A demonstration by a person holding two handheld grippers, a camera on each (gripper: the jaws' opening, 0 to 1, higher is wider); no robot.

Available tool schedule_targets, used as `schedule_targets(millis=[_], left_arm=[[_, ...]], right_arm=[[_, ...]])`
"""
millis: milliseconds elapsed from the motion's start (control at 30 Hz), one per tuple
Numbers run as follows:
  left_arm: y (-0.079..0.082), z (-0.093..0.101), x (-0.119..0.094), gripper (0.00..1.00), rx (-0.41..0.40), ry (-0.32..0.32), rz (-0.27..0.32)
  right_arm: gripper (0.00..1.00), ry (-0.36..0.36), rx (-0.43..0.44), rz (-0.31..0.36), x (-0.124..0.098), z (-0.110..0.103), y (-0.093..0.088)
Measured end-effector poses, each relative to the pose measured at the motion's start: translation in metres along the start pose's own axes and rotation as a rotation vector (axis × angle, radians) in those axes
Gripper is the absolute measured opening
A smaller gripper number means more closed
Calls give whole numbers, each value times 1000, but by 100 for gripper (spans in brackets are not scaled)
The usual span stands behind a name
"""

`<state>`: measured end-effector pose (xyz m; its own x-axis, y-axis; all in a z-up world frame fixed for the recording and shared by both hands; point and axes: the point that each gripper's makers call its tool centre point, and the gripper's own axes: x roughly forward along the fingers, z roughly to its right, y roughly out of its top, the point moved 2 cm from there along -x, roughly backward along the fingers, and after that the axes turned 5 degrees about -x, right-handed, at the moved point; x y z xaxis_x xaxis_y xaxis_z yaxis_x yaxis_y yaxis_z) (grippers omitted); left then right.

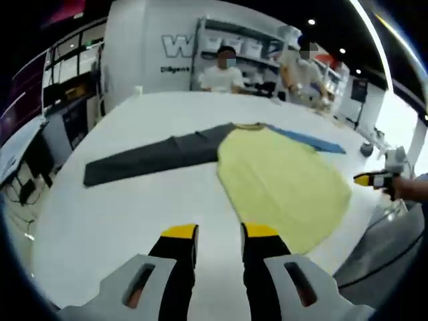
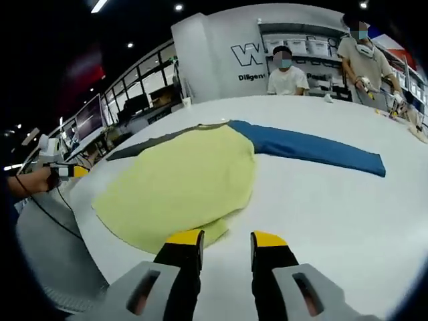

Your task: Fold the garment on the visible template until the final outline fits inside the template.

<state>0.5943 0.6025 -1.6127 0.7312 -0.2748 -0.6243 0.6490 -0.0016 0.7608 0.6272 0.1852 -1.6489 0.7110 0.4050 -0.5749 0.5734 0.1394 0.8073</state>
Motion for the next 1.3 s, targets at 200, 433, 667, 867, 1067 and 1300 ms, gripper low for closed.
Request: schedule_targets(millis=[200, 433, 667, 867, 1067, 1300], left_arm=[[-6, 18, -6, 25, -6, -27, 3], [-2, 23, -9, 26, 15, -31, -11], [2, 25, -11, 25, 34, -32, -9], [5, 26, -13, 25, 36, -34, 3], [5, 30, -16, 25, 42, -42, -2], [-7, 35, -10, 26, 70, -57, -53]], right_arm=[[22, 15, -41, -26, 13, 2, -1], [19, 43, -109, -43, 15, -3, 1], [9, 46, -173, -80, 25, -2, -7], [0, 38, -204, -72, 29, -1, -5], [0, 4, -111, -72, 11, -4, -12], [0, -64, 49, -36, -19, 1, -23]])
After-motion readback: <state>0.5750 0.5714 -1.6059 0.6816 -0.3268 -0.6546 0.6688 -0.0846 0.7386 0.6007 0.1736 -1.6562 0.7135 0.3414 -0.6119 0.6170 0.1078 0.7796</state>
